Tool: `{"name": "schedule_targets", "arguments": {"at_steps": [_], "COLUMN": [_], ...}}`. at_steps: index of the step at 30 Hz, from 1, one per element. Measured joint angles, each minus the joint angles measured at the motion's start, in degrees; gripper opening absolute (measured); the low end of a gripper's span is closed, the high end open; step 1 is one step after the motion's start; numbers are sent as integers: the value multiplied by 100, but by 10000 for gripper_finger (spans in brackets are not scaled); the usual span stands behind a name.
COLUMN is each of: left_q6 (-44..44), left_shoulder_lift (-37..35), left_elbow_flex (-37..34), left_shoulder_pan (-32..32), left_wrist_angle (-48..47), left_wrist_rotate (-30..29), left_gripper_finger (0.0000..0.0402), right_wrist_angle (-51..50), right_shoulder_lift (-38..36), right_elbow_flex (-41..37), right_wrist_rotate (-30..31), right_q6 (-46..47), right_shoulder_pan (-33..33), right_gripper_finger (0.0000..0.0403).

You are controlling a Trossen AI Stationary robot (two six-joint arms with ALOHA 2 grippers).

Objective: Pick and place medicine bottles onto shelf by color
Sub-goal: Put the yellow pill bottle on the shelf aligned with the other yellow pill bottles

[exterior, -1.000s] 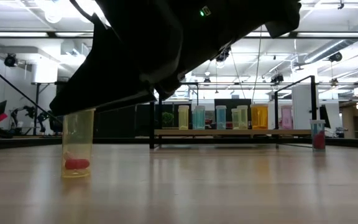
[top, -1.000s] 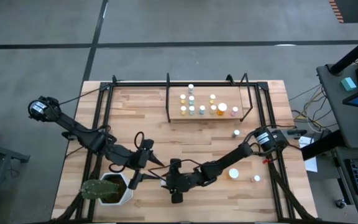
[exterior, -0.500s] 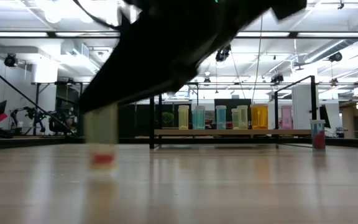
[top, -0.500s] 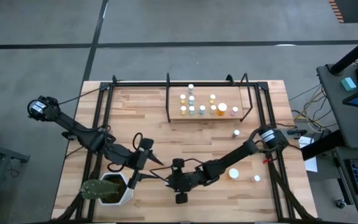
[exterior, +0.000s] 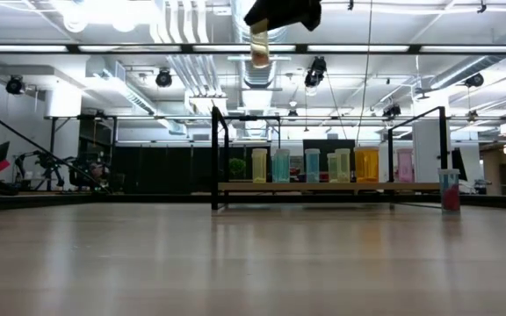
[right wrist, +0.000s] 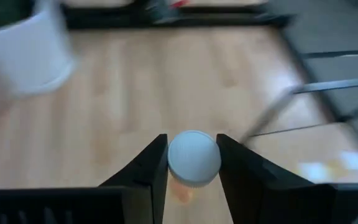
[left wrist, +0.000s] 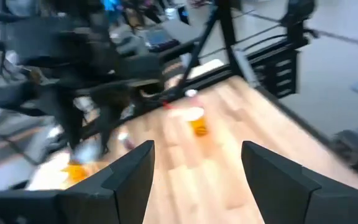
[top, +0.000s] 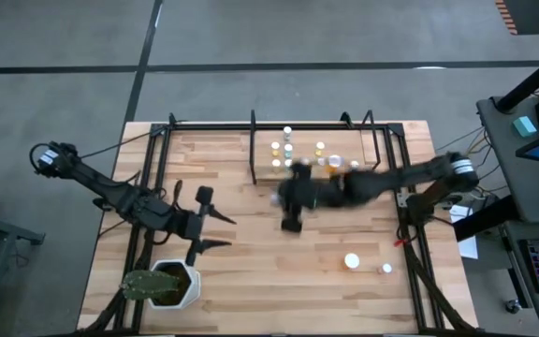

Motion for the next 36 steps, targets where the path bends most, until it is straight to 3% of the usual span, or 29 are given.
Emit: {"name": "schedule_targets", "arguments": {"at_steps": [6,13,17,24,36], "left_q6": [798,1197,1278,1554,1634], "left_shoulder_lift": [-440,-965,-998,-966,-971], "left_elbow_flex": [-333,-500,-503,-507,-507], "left_shoulder_pan": [309,1036,1314,1521,1574], "left_wrist_angle": [257,478,465,478,483], "left_wrist_rotate": [-461,-467,-465,-477,-535], "left_gripper_finger": [224,224,224,224,224], "right_wrist_angle": [79,1156,1656,1826,1752], "right_shoulder_lift": [-577,-341,46,845,1956], "right_elbow_flex": [0,0,0,168,644], "right_wrist_rotate": [-190,-1785,-2334,-2601,-2827], "right_q6": [-772,-1376,-1519,-1739,-2256], "right_shoulder_pan": [-1526,-3189,-3780,-4172,-4224], "right_gripper_finger": [112,112,113,111,111]}}
